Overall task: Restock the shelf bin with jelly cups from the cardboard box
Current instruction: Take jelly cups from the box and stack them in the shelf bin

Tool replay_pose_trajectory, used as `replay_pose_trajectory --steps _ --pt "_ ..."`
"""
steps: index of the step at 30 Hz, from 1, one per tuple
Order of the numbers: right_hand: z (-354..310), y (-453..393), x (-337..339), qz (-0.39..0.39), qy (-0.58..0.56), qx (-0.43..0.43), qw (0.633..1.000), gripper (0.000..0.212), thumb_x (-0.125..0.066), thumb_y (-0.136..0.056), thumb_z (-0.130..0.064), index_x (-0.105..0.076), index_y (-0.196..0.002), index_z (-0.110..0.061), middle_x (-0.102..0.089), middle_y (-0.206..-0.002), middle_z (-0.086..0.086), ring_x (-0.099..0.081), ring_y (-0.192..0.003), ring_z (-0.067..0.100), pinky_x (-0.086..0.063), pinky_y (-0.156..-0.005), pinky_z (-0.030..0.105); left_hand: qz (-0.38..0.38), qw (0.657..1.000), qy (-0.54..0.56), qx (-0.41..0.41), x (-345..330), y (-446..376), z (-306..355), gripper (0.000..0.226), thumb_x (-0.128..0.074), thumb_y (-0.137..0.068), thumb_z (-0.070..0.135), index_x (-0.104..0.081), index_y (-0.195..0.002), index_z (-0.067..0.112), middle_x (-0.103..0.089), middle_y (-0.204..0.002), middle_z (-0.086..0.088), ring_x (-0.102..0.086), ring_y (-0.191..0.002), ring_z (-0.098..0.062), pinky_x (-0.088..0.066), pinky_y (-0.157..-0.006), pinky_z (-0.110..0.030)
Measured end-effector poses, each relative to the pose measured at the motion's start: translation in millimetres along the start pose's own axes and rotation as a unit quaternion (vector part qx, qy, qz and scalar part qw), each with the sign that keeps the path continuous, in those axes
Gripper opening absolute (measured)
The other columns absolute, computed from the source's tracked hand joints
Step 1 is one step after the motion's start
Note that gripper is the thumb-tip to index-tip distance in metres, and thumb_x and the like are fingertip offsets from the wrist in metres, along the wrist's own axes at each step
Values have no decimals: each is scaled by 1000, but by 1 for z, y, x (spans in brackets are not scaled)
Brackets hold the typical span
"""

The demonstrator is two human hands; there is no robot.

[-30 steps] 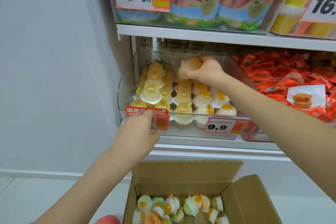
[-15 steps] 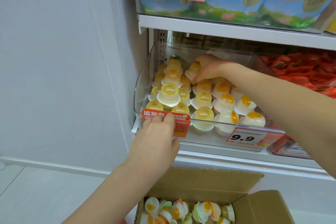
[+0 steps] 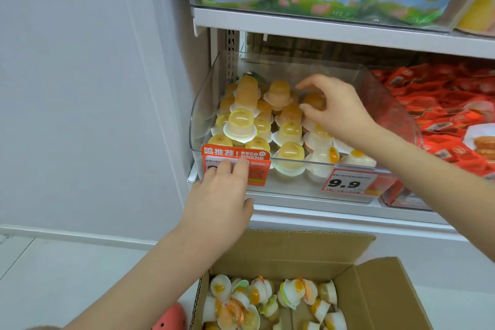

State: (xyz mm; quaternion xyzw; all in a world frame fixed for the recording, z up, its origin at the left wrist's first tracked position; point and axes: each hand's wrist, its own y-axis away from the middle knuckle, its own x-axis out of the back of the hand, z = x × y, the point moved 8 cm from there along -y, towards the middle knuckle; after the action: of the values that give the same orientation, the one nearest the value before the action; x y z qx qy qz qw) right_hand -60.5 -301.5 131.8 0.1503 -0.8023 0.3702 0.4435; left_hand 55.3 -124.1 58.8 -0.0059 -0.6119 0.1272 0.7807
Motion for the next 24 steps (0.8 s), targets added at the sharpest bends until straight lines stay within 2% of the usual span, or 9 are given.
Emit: replay_pose_trajectory --steps 4,6,9,11,14,17,20,24 --pt "-30 102 37 99 -31 57 993 13 -58 -85 -9 -65 -96 -11 -61 -91 -9 -51 -89 6 -37 -81 12 -39 999 -15 -4 -18 7 8 37 -52 -92 33 -36 -123 19 -48 -123 0 -48 -112 -21 -45 -84 -33" --pt "-35 155 29 95 -38 75 992 14 -53 -86 -11 -65 -89 -6 -61 -85 -3 -52 -86 11 -39 -80 15 -65 998 -20 -8 -34 14 14 36 -51 -92 30 -38 -123 18 -50 -123 -2 -49 -112 -24 -45 -85 -36" --pt "-16 226 -19 -30 -35 50 998 16 -51 -87 -15 -65 -90 -11 -63 -85 -6 -52 -87 8 -41 -78 17 -116 992 -46 -5 -73 30 17 36 -50 -92 28 -39 -124 16 -53 -120 -4 -51 -111 -27 -44 -86 -39" --pt "11 269 -63 -138 -33 -13 990 12 -56 -88 -13 -64 -96 -17 -61 -88 -10 -50 -90 5 -44 -77 19 -162 984 -71 -8 -105 46 17 34 -50 -92 27 -40 -123 15 -54 -119 -5 -51 -111 -27 -44 -85 -38" --pt "54 329 -129 -287 -20 -124 950 17 -55 -91 -13 -59 -106 -21 -58 -98 -7 -48 -97 10 -46 -78 25 -246 963 -103 -30 -164 74 14 28 -51 -92 22 -43 -118 14 -54 -116 -6 -52 -109 -27 -44 -82 -36" --pt "78 373 -181 -400 -9 -180 898 26 -53 -89 -12 -52 -114 -21 -56 -108 1 -49 -106 20 -49 -83 35 -353 928 -114 -36 -234 103 4 31 -52 -90 15 -46 -120 17 -54 -116 -6 -54 -108 -27 -46 -82 -37" --pt "81 395 -221 -459 2 -170 872 27 -54 -89 -12 -50 -115 -18 -54 -115 5 -49 -110 23 -46 -88 37 -440 895 -73 -8 -295 135 -5 28 -52 -88 11 -54 -117 13 -57 -116 -8 -57 -103 -26 -52 -80 -37" --pt "61 403 -267 -501 13 -88 861 30 -51 -89 -4 -47 -117 -11 -51 -123 9 -45 -115 27 -44 -89 40 -494 869 -40 12 -348 173 -7 33 -52 -89 8 -52 -121 18 -55 -122 -6 -55 -109 -25 -48 -80 -32"
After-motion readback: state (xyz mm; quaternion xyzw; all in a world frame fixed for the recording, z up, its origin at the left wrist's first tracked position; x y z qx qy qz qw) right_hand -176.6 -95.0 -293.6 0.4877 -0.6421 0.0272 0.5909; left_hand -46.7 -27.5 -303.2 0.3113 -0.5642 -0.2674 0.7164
